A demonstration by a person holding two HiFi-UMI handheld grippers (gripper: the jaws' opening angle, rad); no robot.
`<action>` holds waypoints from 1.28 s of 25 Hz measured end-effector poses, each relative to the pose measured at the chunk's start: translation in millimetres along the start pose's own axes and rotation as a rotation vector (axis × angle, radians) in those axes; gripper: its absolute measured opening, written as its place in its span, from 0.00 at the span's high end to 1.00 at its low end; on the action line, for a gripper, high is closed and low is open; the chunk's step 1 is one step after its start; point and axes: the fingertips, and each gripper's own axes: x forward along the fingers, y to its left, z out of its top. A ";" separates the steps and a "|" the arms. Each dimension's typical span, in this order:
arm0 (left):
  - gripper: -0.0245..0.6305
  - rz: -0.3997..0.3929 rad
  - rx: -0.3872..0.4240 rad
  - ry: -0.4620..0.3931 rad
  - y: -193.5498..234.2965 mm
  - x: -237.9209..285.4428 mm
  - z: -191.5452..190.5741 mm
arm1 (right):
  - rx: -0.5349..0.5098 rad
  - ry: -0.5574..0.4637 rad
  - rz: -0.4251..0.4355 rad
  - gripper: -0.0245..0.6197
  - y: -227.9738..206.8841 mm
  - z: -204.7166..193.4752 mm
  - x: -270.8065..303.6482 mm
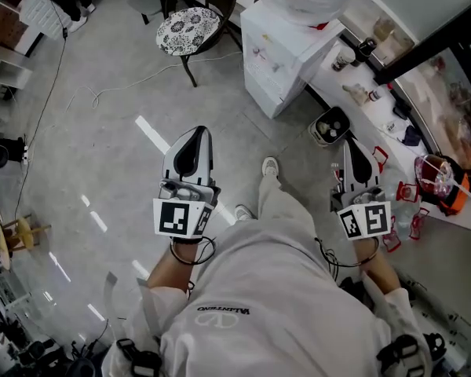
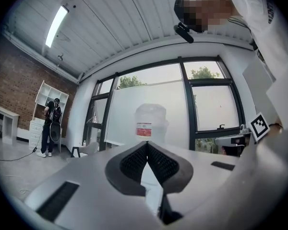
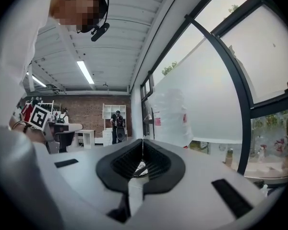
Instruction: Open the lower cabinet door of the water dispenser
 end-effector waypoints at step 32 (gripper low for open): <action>0.96 -0.170 0.006 0.085 66.7 212.2 -381.3 | 0.007 0.184 0.161 0.93 -68.0 -438.2 206.3</action>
